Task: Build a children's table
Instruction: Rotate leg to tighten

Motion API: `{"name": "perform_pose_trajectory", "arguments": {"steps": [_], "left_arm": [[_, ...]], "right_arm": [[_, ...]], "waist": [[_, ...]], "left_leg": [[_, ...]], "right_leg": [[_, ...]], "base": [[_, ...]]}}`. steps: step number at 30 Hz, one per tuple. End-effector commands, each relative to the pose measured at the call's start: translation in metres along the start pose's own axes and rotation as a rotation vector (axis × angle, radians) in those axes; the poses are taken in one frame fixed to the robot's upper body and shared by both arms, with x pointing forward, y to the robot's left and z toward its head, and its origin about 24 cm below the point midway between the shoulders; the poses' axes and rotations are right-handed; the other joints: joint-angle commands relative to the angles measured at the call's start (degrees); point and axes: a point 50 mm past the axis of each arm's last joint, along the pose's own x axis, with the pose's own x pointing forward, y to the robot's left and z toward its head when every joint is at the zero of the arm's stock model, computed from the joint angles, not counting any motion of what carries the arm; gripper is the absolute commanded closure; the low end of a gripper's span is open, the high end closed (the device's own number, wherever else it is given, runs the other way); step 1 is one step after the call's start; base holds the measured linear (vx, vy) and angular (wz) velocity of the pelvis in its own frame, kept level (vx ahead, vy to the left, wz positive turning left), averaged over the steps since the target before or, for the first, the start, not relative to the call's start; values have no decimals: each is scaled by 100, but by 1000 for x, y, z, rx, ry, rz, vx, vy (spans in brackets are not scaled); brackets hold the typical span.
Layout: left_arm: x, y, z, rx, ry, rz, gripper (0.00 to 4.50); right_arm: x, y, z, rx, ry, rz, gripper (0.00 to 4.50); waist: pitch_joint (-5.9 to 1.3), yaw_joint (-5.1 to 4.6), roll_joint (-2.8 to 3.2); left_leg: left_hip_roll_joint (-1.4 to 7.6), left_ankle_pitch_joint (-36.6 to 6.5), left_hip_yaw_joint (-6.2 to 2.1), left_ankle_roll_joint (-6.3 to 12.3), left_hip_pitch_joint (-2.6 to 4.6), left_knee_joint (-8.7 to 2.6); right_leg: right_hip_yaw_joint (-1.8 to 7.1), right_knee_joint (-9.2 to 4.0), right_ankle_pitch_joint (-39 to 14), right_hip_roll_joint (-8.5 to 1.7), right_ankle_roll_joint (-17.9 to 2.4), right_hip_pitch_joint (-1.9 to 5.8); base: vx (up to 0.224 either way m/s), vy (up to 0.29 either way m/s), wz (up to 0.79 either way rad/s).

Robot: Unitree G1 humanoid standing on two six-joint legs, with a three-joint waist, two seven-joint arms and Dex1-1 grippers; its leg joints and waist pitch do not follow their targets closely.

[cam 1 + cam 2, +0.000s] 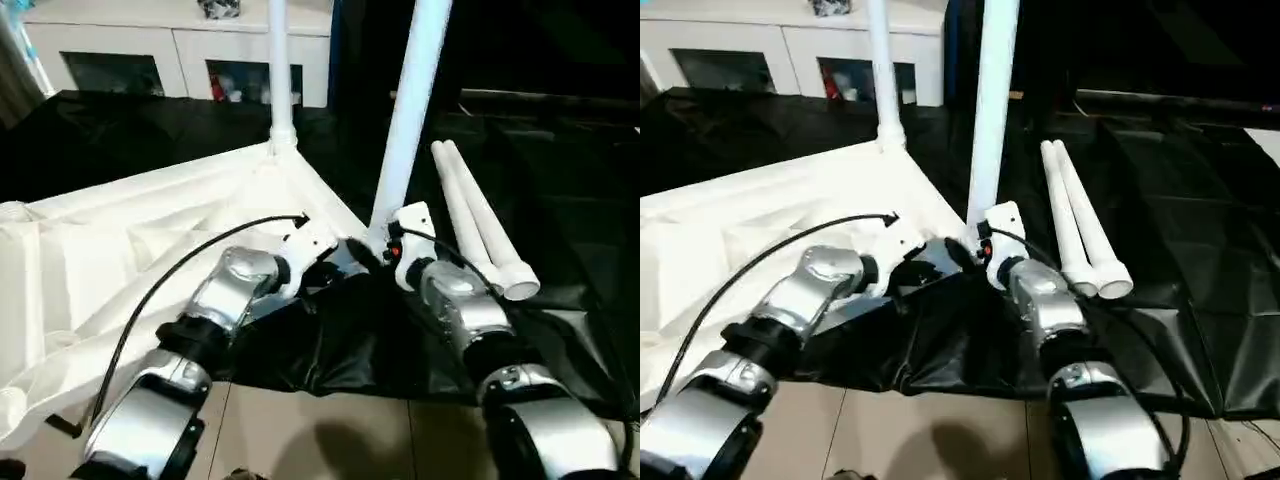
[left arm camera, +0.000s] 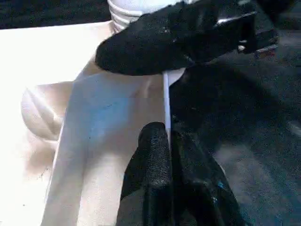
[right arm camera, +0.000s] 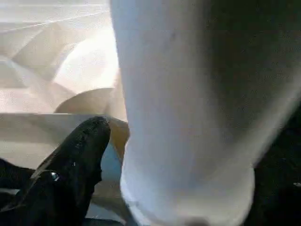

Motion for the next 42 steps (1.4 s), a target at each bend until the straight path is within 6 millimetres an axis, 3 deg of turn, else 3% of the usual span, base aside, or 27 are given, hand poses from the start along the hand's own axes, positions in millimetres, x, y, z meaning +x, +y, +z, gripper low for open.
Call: {"name": "perform_pose_trajectory", "arguments": {"steps": [1,3,9,11,14,15,23,25,28,29,32,34,35,36,40,42], "left_arm": [[4,-14,23,79,-145,-131,450],[-1,-14,19,88,-131,-164,450],[-14,-15,10,106,-106,-257,450],[-19,-15,8,113,-101,-292,450],[-23,-15,7,116,-93,-316,450],[-25,-16,6,119,-87,-333,450],[-34,-15,0,125,-56,-357,450],[-31,-11,0,116,-53,-288,450],[-28,-6,0,101,-46,-213,450],[-23,-1,2,79,-53,-132,450],[-17,4,7,50,-63,-42,450],[-12,8,10,34,-64,17,450],[-8,10,13,16,-67,69,450],[-6,12,15,4,-70,103,450],[0,14,19,-13,-69,172,450],[3,11,20,1,-73,169,450]], "right_arm": [[-1,16,-7,-58,46,198,50],[-9,12,-7,-94,57,283,50],[-32,7,-9,-166,116,508,50],[-40,6,-10,-191,142,581,83],[-45,5,-10,-206,161,619,87],[-48,5,-10,-215,175,646,121],[-51,8,-9,-230,183,680,169],[-47,10,-11,-200,156,613,174],[-39,9,-13,-177,129,498,174],[-28,6,-15,-131,103,325,174],[-16,5,-19,-60,87,125,175],[-8,10,-20,-18,78,38,175],[-1,15,-22,15,73,-29,175],[5,19,-21,39,70,-72,175],[18,35,-16,72,38,-115,175],[24,44,-13,68,21,-103,119]], "waist": [[-420,17,-35],[-412,19,-40],[-395,73,-34],[-398,87,-25],[-402,106,-23],[-399,107,-22],[-404,113,-5],[-405,126,-46],[-395,98,-36],[-382,83,-43],[-379,-6,-51],[-390,-42,-22],[-390,-58,-36],[-390,-58,4],[-408,-53,-5],[-422,-47,-3]], "left_leg": [[248,-1203,-128,376,169,-362],[252,-1187,-119,434,160,-360],[272,-1408,-115,373,186,-370],[278,-1402,-116,348,189,-368],[282,-1386,-118,345,188,-375],[282,-1385,-121,334,193,-379],[278,-1412,-125,274,200,-386],[283,-1374,-126,278,200,-389],[270,-1444,-136,205,203,-396],[270,-1520,-132,167,212,-398],[243,-1661,-171,-52,210,-431],[246,-1653,-165,-70,211,-421],[233,-1696,-157,-66,219,-414],[230,-1655,-161,-78,215,-415],[232,-1600,-153,-33,206,-414],[238,-1440,-147,48,190,-410]], "right_leg": [[217,-428,-789,-459,-1394,255],[217,-419,-716,-449,-1414,256],[213,-448,-1094,-443,-1392,238],[220,-444,-1130,-450,-1401,224],[217,-433,-1093,-437,-1396,220],[215,-431,-1062,-435,-1410,214],[215,-418,-967,-432,-1451,217],[221,-419,-977,-446,-1421,215],[224,-440,-1180,-459,-1385,201],[232,-460,-1348,-460,-1347,179],[216,-486,-1796,-467,-1215,177],[235,-490,-1700,-467,-1175,159],[236,-501,-1675,-455,-1171,153],[240,-493,-1620,-460,-1187,151],[239,-482,-1315,-452,-1210,171],[233,-441,-939,-446,-1273,194]], "base": [[0,0,0],[0,0,0],[0,0,0],[0,0,0],[0,0,0],[0,0,0],[0,0,0],[0,0,0],[0,0,0],[0,0,0],[0,0,0],[0,0,0],[0,0,0],[0,0,0],[0,0,0],[0,0,0]]}}
